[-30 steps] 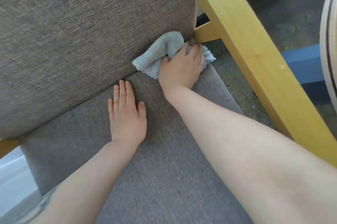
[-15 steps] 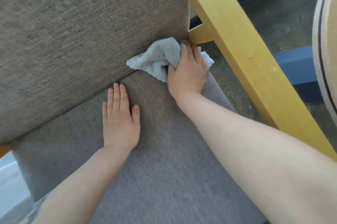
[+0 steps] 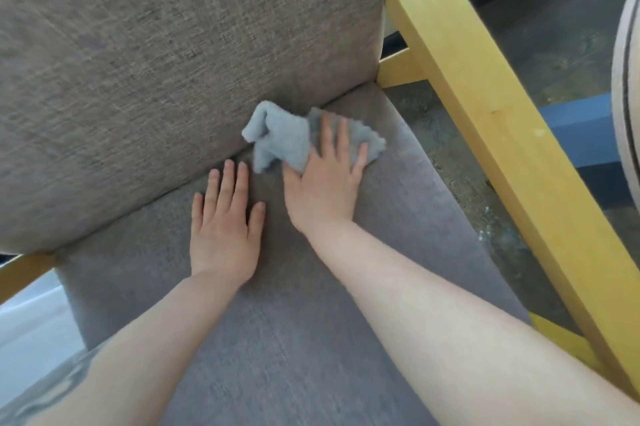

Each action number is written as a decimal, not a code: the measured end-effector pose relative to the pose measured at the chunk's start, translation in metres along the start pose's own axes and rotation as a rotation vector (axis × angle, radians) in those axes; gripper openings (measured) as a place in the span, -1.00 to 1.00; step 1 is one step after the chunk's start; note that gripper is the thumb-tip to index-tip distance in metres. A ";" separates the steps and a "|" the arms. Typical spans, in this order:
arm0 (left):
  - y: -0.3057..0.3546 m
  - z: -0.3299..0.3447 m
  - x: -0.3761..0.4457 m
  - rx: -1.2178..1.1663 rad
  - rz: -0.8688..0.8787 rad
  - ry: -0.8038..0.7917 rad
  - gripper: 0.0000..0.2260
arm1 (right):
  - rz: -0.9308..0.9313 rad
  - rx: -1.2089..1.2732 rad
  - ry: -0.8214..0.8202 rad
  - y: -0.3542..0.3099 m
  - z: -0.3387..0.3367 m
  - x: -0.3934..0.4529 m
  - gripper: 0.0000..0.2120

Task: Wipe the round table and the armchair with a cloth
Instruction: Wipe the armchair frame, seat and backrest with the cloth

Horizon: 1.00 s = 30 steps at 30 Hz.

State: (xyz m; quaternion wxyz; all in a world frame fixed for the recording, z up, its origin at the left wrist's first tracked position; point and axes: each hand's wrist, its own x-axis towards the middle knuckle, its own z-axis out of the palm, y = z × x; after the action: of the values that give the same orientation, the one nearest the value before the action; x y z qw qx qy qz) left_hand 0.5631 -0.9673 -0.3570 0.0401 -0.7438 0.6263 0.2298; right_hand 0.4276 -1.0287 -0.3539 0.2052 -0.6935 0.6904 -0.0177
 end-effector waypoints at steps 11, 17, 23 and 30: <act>-0.050 0.048 -0.140 0.026 -0.096 0.019 -0.41 | 0.145 -0.032 0.116 0.044 0.014 -0.131 -0.44; -0.063 0.052 -0.164 0.023 -0.088 0.025 -0.39 | -0.105 -0.172 -0.014 0.115 -0.008 -0.150 -0.30; -0.039 0.062 -0.174 -0.057 -0.470 0.114 -0.39 | -0.333 -0.138 -0.068 0.033 0.033 -0.202 -0.43; -0.016 0.085 -0.212 -0.036 -0.500 0.176 -0.42 | -0.412 -0.151 -0.159 0.148 -0.009 -0.207 -0.32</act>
State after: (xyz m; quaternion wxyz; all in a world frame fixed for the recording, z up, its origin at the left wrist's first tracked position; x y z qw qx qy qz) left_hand 0.5297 -0.7410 -0.3535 0.0279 -0.8932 0.4199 0.1583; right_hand 0.2749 -0.8257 -0.3374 0.1984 -0.8325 0.5151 0.0472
